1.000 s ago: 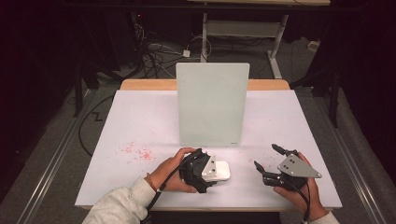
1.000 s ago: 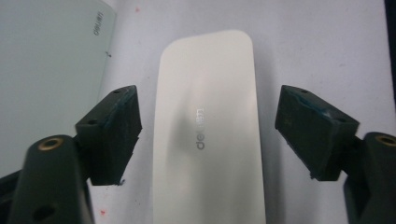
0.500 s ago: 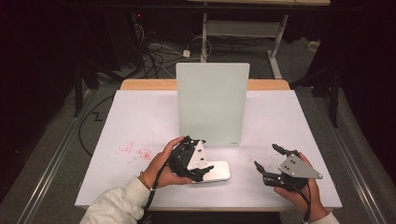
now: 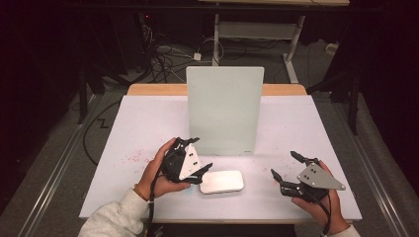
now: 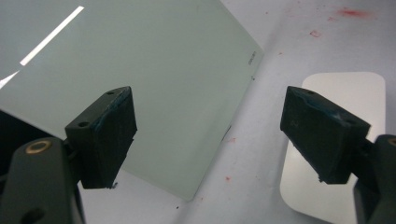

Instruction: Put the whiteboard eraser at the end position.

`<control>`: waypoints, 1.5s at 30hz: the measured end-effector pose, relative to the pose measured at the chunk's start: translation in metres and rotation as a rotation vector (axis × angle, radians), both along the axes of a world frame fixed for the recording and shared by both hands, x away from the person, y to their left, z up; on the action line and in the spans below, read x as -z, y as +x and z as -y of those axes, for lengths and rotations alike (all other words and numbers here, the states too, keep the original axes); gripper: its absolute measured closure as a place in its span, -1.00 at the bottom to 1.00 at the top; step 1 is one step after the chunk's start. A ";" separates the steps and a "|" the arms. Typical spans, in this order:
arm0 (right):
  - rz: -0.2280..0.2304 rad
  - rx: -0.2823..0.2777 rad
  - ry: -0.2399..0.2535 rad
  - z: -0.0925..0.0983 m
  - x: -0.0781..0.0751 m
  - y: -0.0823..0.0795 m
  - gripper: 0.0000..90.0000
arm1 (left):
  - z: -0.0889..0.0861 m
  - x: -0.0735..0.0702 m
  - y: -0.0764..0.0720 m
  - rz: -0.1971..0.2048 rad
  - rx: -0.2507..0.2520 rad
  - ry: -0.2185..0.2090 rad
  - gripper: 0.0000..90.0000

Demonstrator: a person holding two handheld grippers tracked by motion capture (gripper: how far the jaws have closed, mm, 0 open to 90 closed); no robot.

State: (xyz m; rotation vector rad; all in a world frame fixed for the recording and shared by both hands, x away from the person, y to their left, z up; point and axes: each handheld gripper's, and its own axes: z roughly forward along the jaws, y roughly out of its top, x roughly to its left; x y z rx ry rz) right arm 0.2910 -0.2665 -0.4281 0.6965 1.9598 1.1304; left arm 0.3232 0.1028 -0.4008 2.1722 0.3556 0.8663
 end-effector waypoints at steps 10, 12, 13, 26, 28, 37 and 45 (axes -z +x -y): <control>0.015 0.007 0.004 0.000 -0.004 -0.003 -0.56 | -0.033 0.005 -0.003 0.035 -0.099 -0.038 -0.62; 0.016 0.011 0.006 0.001 -0.004 -0.003 -0.56 | -0.041 0.009 -0.004 0.043 -0.127 -0.038 -0.62; 0.018 0.013 0.005 0.001 -0.004 -0.003 -0.57 | -0.044 0.010 -0.004 0.038 -0.134 -0.041 -0.63; 0.012 0.045 0.016 0.010 -0.002 -0.004 -0.59 | -0.084 0.034 -0.011 0.029 -0.264 -0.079 -0.63; 0.010 0.050 0.017 0.012 -0.002 -0.004 -0.60 | -0.089 0.037 -0.012 0.016 -0.278 -0.083 -0.63; 0.000 0.064 0.015 0.014 0.001 -0.001 -0.63 | -0.102 0.047 -0.020 -0.043 -0.326 -0.106 -0.63; 0.010 0.068 0.020 0.014 -0.001 -0.002 -0.63 | -0.098 0.048 -0.020 -0.029 -0.304 -0.083 -0.63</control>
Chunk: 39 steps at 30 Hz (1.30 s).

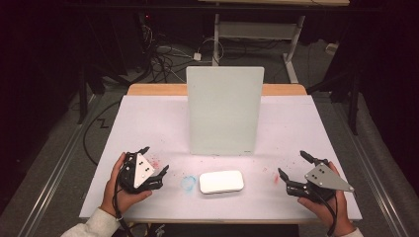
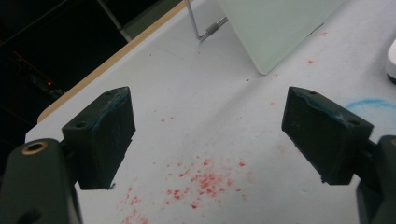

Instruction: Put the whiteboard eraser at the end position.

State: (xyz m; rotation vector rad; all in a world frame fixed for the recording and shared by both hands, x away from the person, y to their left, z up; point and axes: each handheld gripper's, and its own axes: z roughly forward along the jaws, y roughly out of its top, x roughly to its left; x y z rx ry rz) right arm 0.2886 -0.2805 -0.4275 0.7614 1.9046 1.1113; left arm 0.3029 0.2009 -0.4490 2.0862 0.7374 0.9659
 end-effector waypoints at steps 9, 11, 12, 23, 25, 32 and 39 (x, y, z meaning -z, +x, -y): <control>0.008 -0.004 -0.006 -0.004 -0.002 -0.002 -0.63 | -0.001 0.000 -0.002 -0.011 0.001 -0.005 -0.63; 0.007 -0.004 -0.013 -0.004 -0.001 -0.001 -0.63 | -0.001 0.000 -0.001 -0.007 0.007 0.004 -0.63; 0.004 -0.004 -0.012 -0.004 0.000 -0.001 -0.63 | 0.000 0.000 -0.001 -0.007 0.008 0.006 -0.63; 0.009 -0.001 -0.010 -0.003 -0.001 -0.002 -0.63 | 0.001 0.001 -0.002 -0.021 0.013 0.004 -0.63; 0.008 -0.004 -0.013 -0.003 -0.001 -0.002 -0.63 | 0.001 0.001 -0.001 -0.022 0.012 0.005 -0.63; 0.005 -0.002 -0.014 -0.003 0.000 -0.002 -0.63 | 0.002 0.001 0.000 -0.028 0.013 0.004 -0.63; 0.005 0.003 -0.012 -0.001 0.000 0.000 -0.63 | 0.002 0.002 0.004 -0.037 0.008 0.002 -0.63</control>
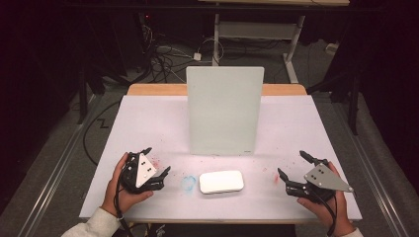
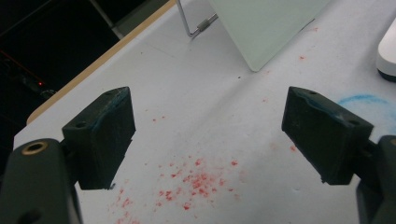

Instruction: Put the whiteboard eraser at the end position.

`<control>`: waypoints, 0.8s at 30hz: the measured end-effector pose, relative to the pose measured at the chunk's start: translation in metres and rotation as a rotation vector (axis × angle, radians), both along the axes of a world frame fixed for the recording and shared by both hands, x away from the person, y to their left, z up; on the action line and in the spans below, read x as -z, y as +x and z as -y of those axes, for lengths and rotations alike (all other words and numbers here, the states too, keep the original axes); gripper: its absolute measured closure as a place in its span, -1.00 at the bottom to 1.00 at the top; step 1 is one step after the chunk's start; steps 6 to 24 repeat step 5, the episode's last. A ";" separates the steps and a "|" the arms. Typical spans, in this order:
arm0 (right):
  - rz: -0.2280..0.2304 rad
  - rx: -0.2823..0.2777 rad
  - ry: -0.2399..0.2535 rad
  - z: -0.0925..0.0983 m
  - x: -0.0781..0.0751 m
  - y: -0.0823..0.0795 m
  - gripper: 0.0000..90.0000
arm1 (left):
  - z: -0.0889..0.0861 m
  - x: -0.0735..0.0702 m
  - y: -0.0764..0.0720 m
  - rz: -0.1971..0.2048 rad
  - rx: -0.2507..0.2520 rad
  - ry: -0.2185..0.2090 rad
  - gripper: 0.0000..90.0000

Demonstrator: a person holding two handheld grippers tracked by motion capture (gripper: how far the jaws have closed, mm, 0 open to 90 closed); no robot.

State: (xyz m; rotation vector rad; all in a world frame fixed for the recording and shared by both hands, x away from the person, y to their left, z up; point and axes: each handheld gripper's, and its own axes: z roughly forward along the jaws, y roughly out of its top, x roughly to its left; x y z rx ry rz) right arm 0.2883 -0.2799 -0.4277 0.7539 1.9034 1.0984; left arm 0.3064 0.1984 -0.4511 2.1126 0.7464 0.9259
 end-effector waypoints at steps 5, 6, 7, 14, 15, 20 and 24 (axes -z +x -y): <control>0.000 -0.001 -0.005 -0.001 0.000 0.000 -0.63 | 0.000 -0.001 0.001 0.001 -0.006 -0.009 -0.63; 0.000 -0.001 -0.005 -0.001 0.000 0.000 -0.63 | 0.000 -0.001 0.001 0.001 -0.006 -0.009 -0.63; 0.000 -0.001 -0.005 -0.001 0.000 0.000 -0.63 | 0.000 -0.001 0.001 0.001 -0.006 -0.009 -0.63; 0.000 -0.001 -0.005 -0.001 0.000 0.000 -0.63 | 0.000 -0.001 0.001 0.001 -0.006 -0.009 -0.63; 0.000 -0.001 -0.005 -0.001 0.000 0.000 -0.63 | 0.000 -0.001 0.001 0.001 -0.006 -0.009 -0.63; 0.000 -0.001 -0.005 -0.001 0.000 0.000 -0.63 | 0.000 -0.001 0.001 0.001 -0.006 -0.009 -0.63; 0.000 -0.001 -0.005 -0.001 0.000 0.000 -0.63 | 0.000 -0.001 0.001 0.001 -0.006 -0.009 -0.63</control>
